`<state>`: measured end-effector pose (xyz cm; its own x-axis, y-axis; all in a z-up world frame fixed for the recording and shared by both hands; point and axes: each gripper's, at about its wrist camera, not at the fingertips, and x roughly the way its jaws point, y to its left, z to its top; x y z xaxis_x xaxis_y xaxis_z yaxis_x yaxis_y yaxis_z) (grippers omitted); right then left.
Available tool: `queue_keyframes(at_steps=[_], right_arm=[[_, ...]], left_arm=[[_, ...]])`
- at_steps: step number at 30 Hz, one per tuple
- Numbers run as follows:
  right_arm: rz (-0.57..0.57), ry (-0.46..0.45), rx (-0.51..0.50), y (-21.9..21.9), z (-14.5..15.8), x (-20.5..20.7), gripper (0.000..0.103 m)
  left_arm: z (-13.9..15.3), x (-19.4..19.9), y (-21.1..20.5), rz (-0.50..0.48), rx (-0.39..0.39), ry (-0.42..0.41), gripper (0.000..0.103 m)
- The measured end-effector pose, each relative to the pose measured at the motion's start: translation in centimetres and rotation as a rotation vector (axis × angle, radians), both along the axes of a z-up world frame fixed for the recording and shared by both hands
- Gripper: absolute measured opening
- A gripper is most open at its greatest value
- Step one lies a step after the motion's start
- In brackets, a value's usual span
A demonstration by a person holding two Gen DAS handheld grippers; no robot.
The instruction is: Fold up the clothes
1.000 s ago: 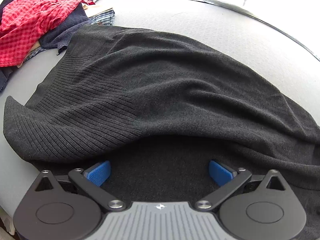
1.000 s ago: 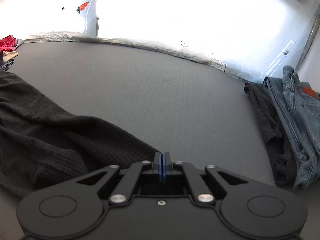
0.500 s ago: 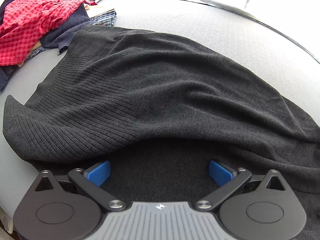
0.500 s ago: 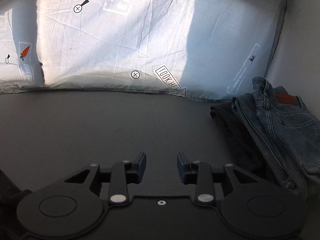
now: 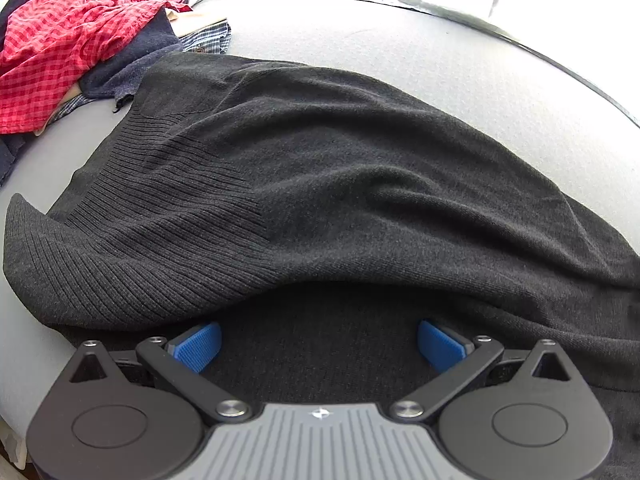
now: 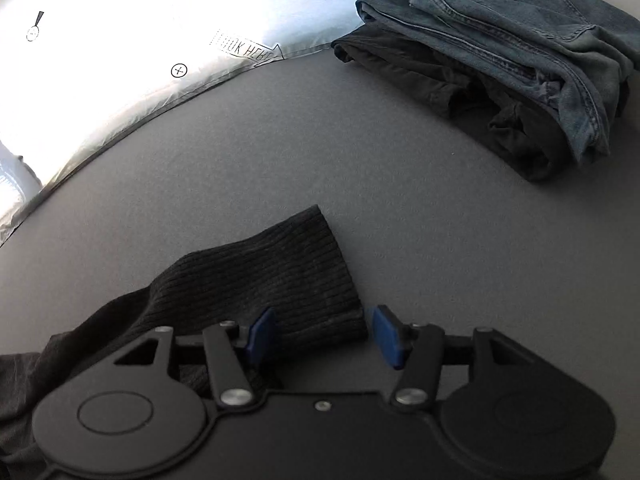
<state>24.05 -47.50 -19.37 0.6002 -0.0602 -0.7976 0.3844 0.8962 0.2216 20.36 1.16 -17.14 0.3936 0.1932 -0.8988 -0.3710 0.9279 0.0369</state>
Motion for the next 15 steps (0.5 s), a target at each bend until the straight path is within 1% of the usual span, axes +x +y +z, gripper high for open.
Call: queue_keyframes(at_steps=[1, 2, 4, 5, 6, 7, 9, 10, 13, 15], right_arm=[[-0.003, -0.001, 0.013, -0.1, 0.0, -0.1, 0.048], [-0.001, -0.002, 0.021, -0.1, -0.1, -0.1, 0.046], [0.026, -0.011, 0.003, 0.0, 0.1, 0.0, 0.015], [0.027, -0.044, 0.005, -0.2, 0.3, -0.2, 0.013], [0.026, -0.074, 0.003, -0.3, 0.6, -0.4, 0.004], [0.015, -0.093, -0.011, -0.5, 1.1, -0.6, 0.004], [-0.020, -0.116, -0.080, -1.1, 1.8, -0.8, 0.004], [-0.027, -0.118, -0.085, -1.5, 2.0, -0.8, 0.004], [-0.032, -0.103, -0.088, -2.6, 1.8, -0.5, 0.003], [0.004, -0.077, -0.147, -1.8, 1.5, -0.3, 0.003]], left_arm=[[0.0, -0.1, 0.0, 0.001, 0.002, -0.005, 0.103], [0.0, -0.2, -0.1, 0.003, 0.003, -0.010, 0.103], [-0.1, -0.3, -0.2, 0.006, 0.007, -0.019, 0.103], [-0.1, -0.4, -0.2, 0.009, 0.009, -0.024, 0.103], [-0.1, -0.4, -0.2, 0.011, 0.010, -0.028, 0.103], [-0.1, -0.5, -0.2, 0.012, 0.011, -0.031, 0.103], [-0.1, -0.5, -0.3, 0.016, 0.013, -0.036, 0.103], [-0.1, -0.6, -0.3, 0.017, 0.012, -0.038, 0.103], [-0.1, -0.6, -0.3, 0.017, 0.011, -0.042, 0.103], [-0.1, -0.6, -0.2, 0.015, 0.009, -0.041, 0.103]])
